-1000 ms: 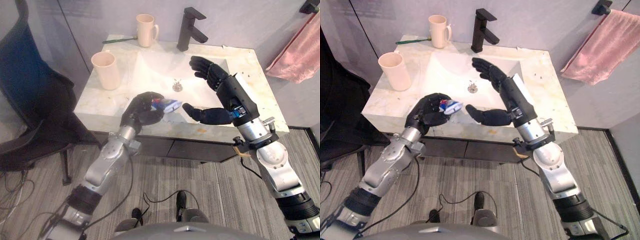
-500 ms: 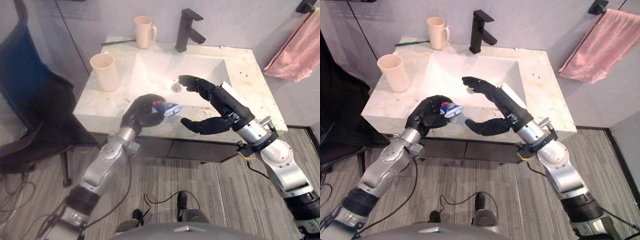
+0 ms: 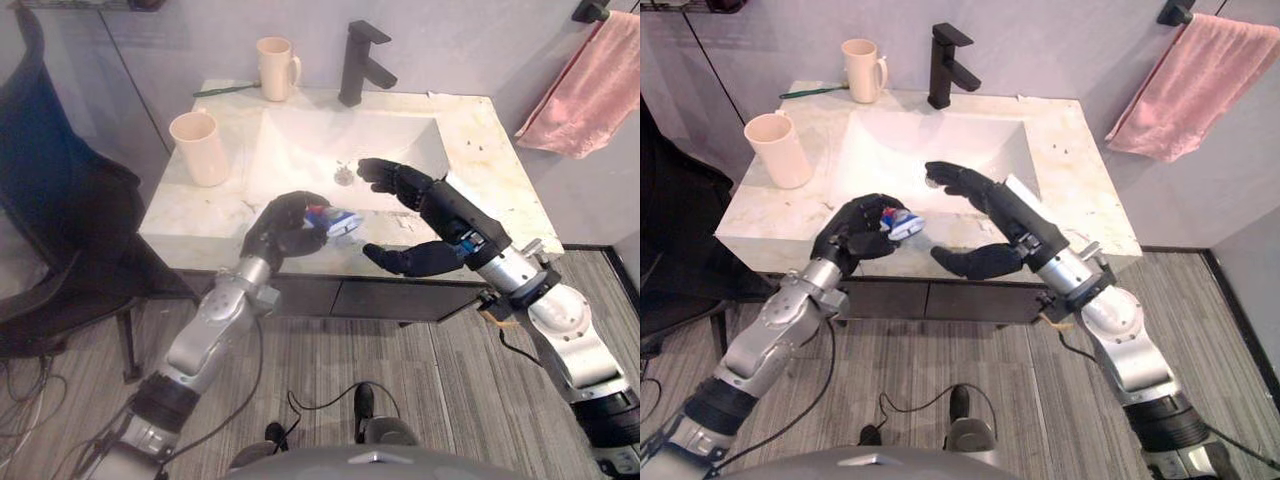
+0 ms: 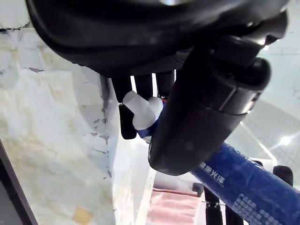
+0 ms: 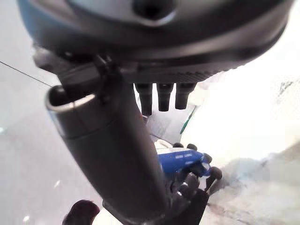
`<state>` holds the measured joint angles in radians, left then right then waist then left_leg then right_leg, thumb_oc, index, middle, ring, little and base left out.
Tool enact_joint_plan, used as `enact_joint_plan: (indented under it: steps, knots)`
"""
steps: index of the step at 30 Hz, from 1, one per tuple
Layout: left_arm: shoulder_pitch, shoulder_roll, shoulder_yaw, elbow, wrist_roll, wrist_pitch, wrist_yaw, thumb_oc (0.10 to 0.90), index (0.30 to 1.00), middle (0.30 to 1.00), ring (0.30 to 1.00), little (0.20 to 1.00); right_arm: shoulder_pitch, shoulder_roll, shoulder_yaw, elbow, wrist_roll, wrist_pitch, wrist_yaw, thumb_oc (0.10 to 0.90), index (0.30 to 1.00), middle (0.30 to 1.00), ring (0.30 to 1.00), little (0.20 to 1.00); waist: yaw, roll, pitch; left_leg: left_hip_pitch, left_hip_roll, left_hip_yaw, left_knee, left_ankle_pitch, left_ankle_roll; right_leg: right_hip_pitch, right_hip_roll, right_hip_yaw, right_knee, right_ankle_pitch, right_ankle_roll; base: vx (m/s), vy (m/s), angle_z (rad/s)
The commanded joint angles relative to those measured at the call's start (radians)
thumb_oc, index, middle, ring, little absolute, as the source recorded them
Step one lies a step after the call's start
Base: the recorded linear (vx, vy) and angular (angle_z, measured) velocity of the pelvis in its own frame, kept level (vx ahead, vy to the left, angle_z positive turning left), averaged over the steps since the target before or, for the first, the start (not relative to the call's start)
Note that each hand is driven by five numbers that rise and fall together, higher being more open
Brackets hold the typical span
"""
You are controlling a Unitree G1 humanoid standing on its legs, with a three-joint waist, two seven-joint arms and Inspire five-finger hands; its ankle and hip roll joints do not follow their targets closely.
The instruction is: Organize the bathroom.
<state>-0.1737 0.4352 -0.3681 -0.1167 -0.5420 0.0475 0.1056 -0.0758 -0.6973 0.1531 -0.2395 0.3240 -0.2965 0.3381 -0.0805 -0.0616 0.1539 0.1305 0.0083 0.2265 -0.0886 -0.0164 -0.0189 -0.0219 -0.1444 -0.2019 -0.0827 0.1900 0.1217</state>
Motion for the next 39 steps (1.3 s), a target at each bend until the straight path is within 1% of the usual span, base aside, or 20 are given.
enact_joint_plan:
  steps: [1, 5, 11, 12, 13, 14, 15, 17, 19, 23, 24, 26, 28, 29, 30, 31, 32, 33, 34, 39]
  knots:
    - [-0.145, -0.045, -0.021, 0.005, 0.012, -0.107, -0.008, 0.400, 0.300, 0.300, 0.300, 0.300, -0.162, -0.007, -0.029, -0.038, 0.070, -0.082, -0.020, 0.800, 0.900, 0.900, 0.900, 0.900, 0.016, 0.035, -0.060, 0.001, -0.021, -0.020, 0.021, -0.067, -0.009, 0.098, 0.035, -0.067, 0.007, -0.182, 0.076, 0.00, 0.000, 0.00]
    - [-0.135, -0.047, -0.021, -0.002, 0.013, -0.098, -0.019, 0.400, 0.300, 0.300, 0.300, 0.300, -0.174, 0.004, -0.011, -0.034, 0.057, -0.087, -0.035, 0.800, 0.900, 0.900, 0.900, 0.900, 0.029, 0.034, -0.061, 0.001, -0.019, -0.026, 0.021, -0.066, -0.011, 0.103, 0.033, -0.079, 0.005, -0.182, 0.075, 0.00, 0.000, 0.00]
    - [-0.128, -0.051, -0.023, -0.001, 0.006, -0.095, -0.020, 0.400, 0.300, 0.300, 0.300, 0.300, -0.187, 0.014, -0.006, -0.036, 0.048, -0.089, -0.041, 0.800, 0.900, 0.900, 0.900, 0.900, 0.035, 0.034, -0.062, 0.002, -0.019, -0.030, 0.022, -0.067, -0.011, 0.106, 0.033, -0.086, 0.007, -0.184, 0.073, 0.01, -0.001, 0.04]
    - [-0.128, -0.052, -0.023, 0.000, 0.006, -0.094, -0.019, 0.400, 0.300, 0.300, 0.300, 0.300, -0.189, 0.013, -0.005, -0.036, 0.047, -0.089, -0.045, 0.778, 0.867, 0.867, 0.867, 0.867, 0.036, 0.034, -0.062, 0.002, -0.019, -0.031, 0.022, -0.067, -0.011, 0.107, 0.033, -0.086, 0.006, -0.185, 0.073, 0.00, 0.000, 0.00]
    - [-0.127, -0.052, -0.023, -0.001, 0.006, -0.090, -0.018, 0.400, 0.300, 0.300, 0.300, 0.300, -0.190, 0.012, -0.005, -0.037, 0.045, -0.089, -0.049, 0.734, 0.801, 0.801, 0.801, 0.801, 0.036, 0.034, -0.062, 0.002, -0.019, -0.032, 0.021, -0.067, -0.010, 0.107, 0.034, -0.085, 0.006, -0.185, 0.073, 0.00, 0.000, 0.00]
    - [-0.127, -0.052, -0.023, -0.002, 0.006, -0.090, -0.019, 0.400, 0.300, 0.300, 0.300, 0.300, -0.189, 0.013, -0.005, -0.038, 0.044, -0.089, -0.050, 0.722, 0.782, 0.782, 0.782, 0.782, 0.036, 0.034, -0.062, 0.002, -0.019, -0.032, 0.021, -0.067, -0.010, 0.107, 0.034, -0.085, 0.006, -0.185, 0.072, 0.00, 0.000, 0.00]
    - [-0.122, -0.053, -0.021, -0.001, 0.007, -0.089, -0.024, 0.400, 0.300, 0.300, 0.300, 0.300, -0.185, 0.015, -0.007, -0.038, 0.041, -0.093, -0.054, 0.682, 0.724, 0.724, 0.724, 0.724, 0.036, 0.033, -0.062, 0.002, -0.019, -0.032, 0.020, -0.066, -0.010, 0.108, 0.034, -0.086, 0.006, -0.185, 0.072, 0.00, 0.000, 0.00]
    - [-0.118, -0.053, -0.022, 0.003, 0.010, -0.093, -0.027, 0.400, 0.300, 0.300, 0.300, 0.300, -0.181, 0.016, -0.009, -0.037, 0.038, -0.099, -0.056, 0.569, 0.554, 0.554, 0.554, 0.554, 0.036, 0.033, -0.062, 0.003, -0.019, -0.031, 0.021, -0.067, -0.010, 0.108, 0.034, -0.086, 0.006, -0.186, 0.072, 0.00, 0.000, 0.00]
    - [-0.118, -0.052, -0.023, 0.005, 0.008, -0.091, -0.024, 0.400, 0.300, 0.300, 0.300, 0.300, -0.175, 0.017, -0.014, -0.033, 0.040, -0.104, -0.057, 0.521, 0.481, 0.481, 0.481, 0.481, 0.034, 0.034, -0.063, 0.003, -0.019, -0.030, 0.021, -0.068, -0.010, 0.108, 0.034, -0.086, 0.007, -0.186, 0.072, 0.00, 0.000, 0.00]
    - [-0.114, -0.052, -0.023, 0.001, 0.012, -0.085, -0.022, 0.400, 0.300, 0.300, 0.300, 0.300, -0.164, 0.015, -0.019, -0.037, 0.044, -0.109, -0.053, 0.519, 0.479, 0.479, 0.479, 0.479, 0.031, 0.034, -0.061, 0.006, -0.019, -0.028, 0.021, -0.069, -0.010, 0.109, 0.034, -0.085, 0.008, -0.186, 0.073, 0.00, 0.000, 0.00]
    - [-0.115, -0.052, -0.023, 0.002, 0.013, -0.084, -0.023, 0.400, 0.300, 0.300, 0.300, 0.300, -0.161, 0.016, -0.020, -0.037, 0.047, -0.108, -0.050, 0.540, 0.509, 0.509, 0.509, 0.509, 0.030, 0.034, -0.062, 0.006, -0.019, -0.028, 0.021, -0.070, -0.009, 0.109, 0.035, -0.082, 0.007, -0.187, 0.073, 0.00, 0.000, 0.00]
    - [-0.116, -0.052, -0.023, 0.000, 0.013, -0.078, -0.018, 0.400, 0.300, 0.300, 0.300, 0.300, -0.159, 0.016, -0.020, -0.037, 0.050, -0.104, -0.043, 0.549, 0.524, 0.524, 0.524, 0.524, 0.028, 0.035, -0.062, 0.006, -0.020, -0.027, 0.022, -0.070, -0.009, 0.108, 0.035, -0.080, 0.007, -0.186, 0.072, 0.00, 0.000, 0.00]
    - [-0.117, -0.054, -0.024, 0.009, 0.016, -0.081, -0.019, 0.400, 0.300, 0.300, 0.300, 0.300, -0.160, 0.019, -0.017, -0.032, 0.059, -0.102, -0.035, 0.587, 0.580, 0.580, 0.580, 0.580, 0.027, 0.035, -0.062, 0.007, -0.020, -0.027, 0.023, -0.070, -0.009, 0.108, 0.035, -0.079, 0.007, -0.186, 0.072, 0.00, 0.000, 0.00]
    - [-0.117, -0.054, -0.024, 0.009, 0.016, -0.081, -0.019, 0.400, 0.300, 0.300, 0.300, 0.300, -0.160, 0.019, -0.017, -0.032, 0.059, -0.102, -0.035, 0.587, 0.580, 0.580, 0.580, 0.580, 0.027, 0.035, -0.062, 0.007, -0.020, -0.027, 0.023, -0.070, -0.009, 0.108, 0.035, -0.079, 0.007, -0.186, 0.072, 0.00, 0.000, 0.00]
    - [-0.116, -0.055, -0.024, 0.015, 0.017, -0.084, -0.020, 0.400, 0.300, 0.300, 0.300, 0.300, -0.158, 0.025, -0.014, -0.027, 0.049, -0.106, -0.034, 0.469, 0.404, 0.404, 0.404, 0.404, 0.028, 0.036, -0.062, 0.006, -0.020, -0.026, 0.024, -0.070, -0.009, 0.108, 0.035, -0.078, 0.007, -0.185, 0.073, 0.00, 0.000, 0.00]
    - [-0.117, -0.056, -0.022, 0.014, 0.016, -0.080, -0.019, 0.400, 0.300, 0.300, 0.300, 0.300, -0.159, 0.025, -0.013, -0.027, 0.053, -0.104, -0.033, 0.400, 0.300, 0.300, 0.300, 0.300, 0.028, 0.036, -0.062, 0.006, -0.020, -0.027, 0.024, -0.069, -0.010, 0.109, 0.035, -0.078, 0.006, -0.185, 0.073, 0.00, 0.000, 0.00]
    - [-0.118, -0.055, -0.022, 0.013, 0.015, -0.078, -0.018, 0.400, 0.300, 0.300, 0.300, 0.300, -0.160, 0.024, -0.013, -0.027, 0.053, -0.103, -0.036, 0.400, 0.300, 0.300, 0.300, 0.300, 0.028, 0.036, -0.062, 0.007, -0.020, -0.028, 0.024, -0.069, -0.010, 0.110, 0.035, -0.078, 0.006, -0.185, 0.073, 0.00, 0.000, 0.00]
    - [-0.118, -0.054, -0.020, 0.015, 0.013, -0.077, -0.020, 0.400, 0.300, 0.300, 0.300, 0.300, -0.160, 0.025, -0.013, -0.024, 0.052, -0.105, -0.036, 0.422, 0.333, 0.333, 0.333, 0.333, 0.029, 0.036, -0.061, 0.007, -0.021, -0.029, 0.024, -0.069, -0.010, 0.110, 0.035, -0.079, 0.006, -0.185, 0.072, 0.00, 0.000, 0.00]
    - [-0.118, -0.055, -0.020, 0.017, 0.017, -0.076, -0.019, 0.400, 0.300, 0.300, 0.300, 0.300, -0.160, 0.027, -0.013, -0.023, 0.048, -0.106, -0.039, 0.400, 0.300, 0.300, 0.300, 0.300, 0.030, 0.036, -0.061, 0.007, -0.020, -0.029, 0.023, -0.069, -0.010, 0.111, 0.034, -0.080, 0.006, -0.185, 0.073, 0.00, 0.000, 0.00]
    - [-0.113, -0.055, -0.018, 0.022, 0.025, -0.070, -0.005, 0.400, 0.300, 0.300, 0.300, 0.300, -0.162, 0.030, -0.021, -0.018, 0.037, -0.116, -0.069, 0.400, 0.300, 0.300, 0.300, 0.300, 0.033, 0.037, -0.061, 0.009, -0.021, -0.032, 0.021, -0.068, -0.010, 0.114, 0.034, -0.084, 0.005, -0.184, 0.073, 0.00, 0.000, 0.00]
